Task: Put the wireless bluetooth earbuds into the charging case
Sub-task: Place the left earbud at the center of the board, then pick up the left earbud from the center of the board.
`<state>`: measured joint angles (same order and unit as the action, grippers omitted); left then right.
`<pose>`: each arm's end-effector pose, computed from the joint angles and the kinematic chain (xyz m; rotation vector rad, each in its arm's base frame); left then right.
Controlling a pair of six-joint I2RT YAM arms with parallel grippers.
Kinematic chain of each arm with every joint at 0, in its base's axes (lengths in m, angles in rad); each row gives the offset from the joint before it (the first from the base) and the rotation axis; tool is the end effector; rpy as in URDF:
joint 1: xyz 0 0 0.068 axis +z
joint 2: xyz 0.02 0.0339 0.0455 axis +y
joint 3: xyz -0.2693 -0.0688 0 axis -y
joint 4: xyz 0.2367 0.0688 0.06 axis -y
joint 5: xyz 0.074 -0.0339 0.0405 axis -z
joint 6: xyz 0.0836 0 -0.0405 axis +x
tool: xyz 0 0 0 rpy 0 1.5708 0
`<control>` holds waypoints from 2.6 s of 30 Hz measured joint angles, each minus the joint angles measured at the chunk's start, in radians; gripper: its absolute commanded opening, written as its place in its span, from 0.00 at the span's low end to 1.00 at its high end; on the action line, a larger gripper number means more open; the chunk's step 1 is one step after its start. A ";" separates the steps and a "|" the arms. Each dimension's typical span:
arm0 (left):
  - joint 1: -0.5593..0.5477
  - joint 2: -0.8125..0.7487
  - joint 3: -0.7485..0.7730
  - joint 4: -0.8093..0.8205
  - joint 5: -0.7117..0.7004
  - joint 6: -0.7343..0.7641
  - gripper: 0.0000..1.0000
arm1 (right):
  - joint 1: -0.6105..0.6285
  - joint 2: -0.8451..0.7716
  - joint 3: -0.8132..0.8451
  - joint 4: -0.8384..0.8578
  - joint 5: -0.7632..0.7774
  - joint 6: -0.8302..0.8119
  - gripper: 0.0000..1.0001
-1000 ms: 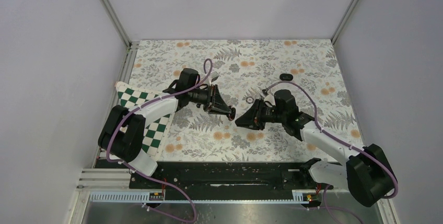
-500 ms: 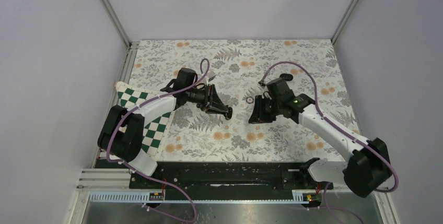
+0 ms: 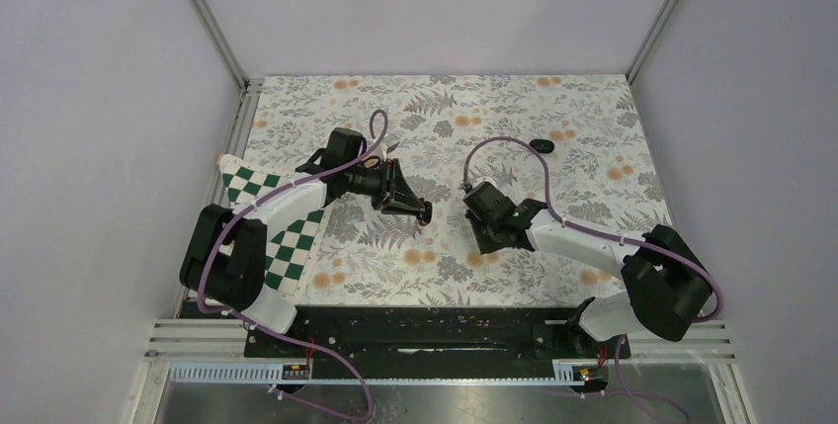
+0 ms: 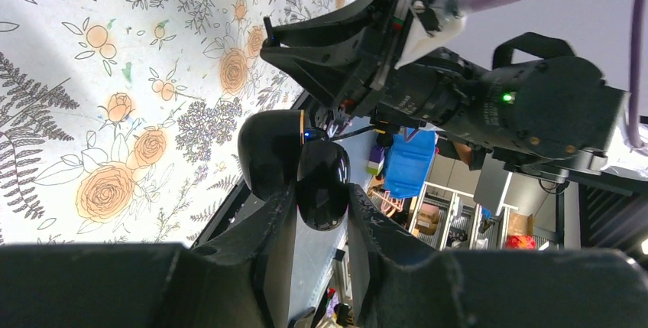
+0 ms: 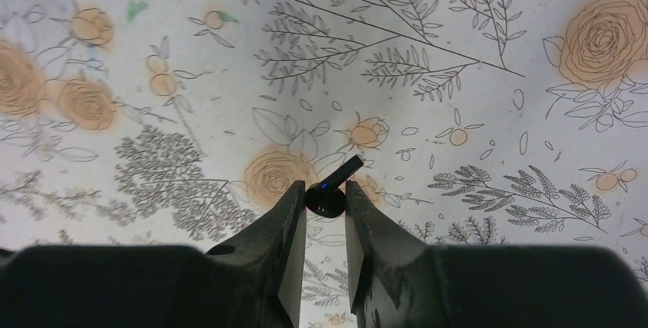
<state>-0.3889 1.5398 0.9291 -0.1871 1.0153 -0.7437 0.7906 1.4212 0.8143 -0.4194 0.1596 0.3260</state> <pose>0.2714 -0.1880 0.2116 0.1152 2.5459 -1.7095 0.2132 0.1965 0.1602 -0.5400 2.5337 0.2074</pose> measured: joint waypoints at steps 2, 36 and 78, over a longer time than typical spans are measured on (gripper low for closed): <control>0.000 0.000 0.001 -0.003 0.000 0.003 0.00 | 0.000 -0.003 -0.041 0.043 0.024 0.010 0.16; 0.001 -0.022 0.020 -0.048 -0.027 0.032 0.00 | 0.225 -0.055 -0.483 0.829 0.443 0.160 0.63; -0.016 -0.164 -0.085 -0.003 -0.120 0.032 0.00 | 0.330 0.085 -0.245 0.287 0.730 0.746 0.53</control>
<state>-0.4049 1.3754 0.8444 -0.1898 0.8951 -0.7116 1.1210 1.5063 0.5690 -0.1322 0.8898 1.0718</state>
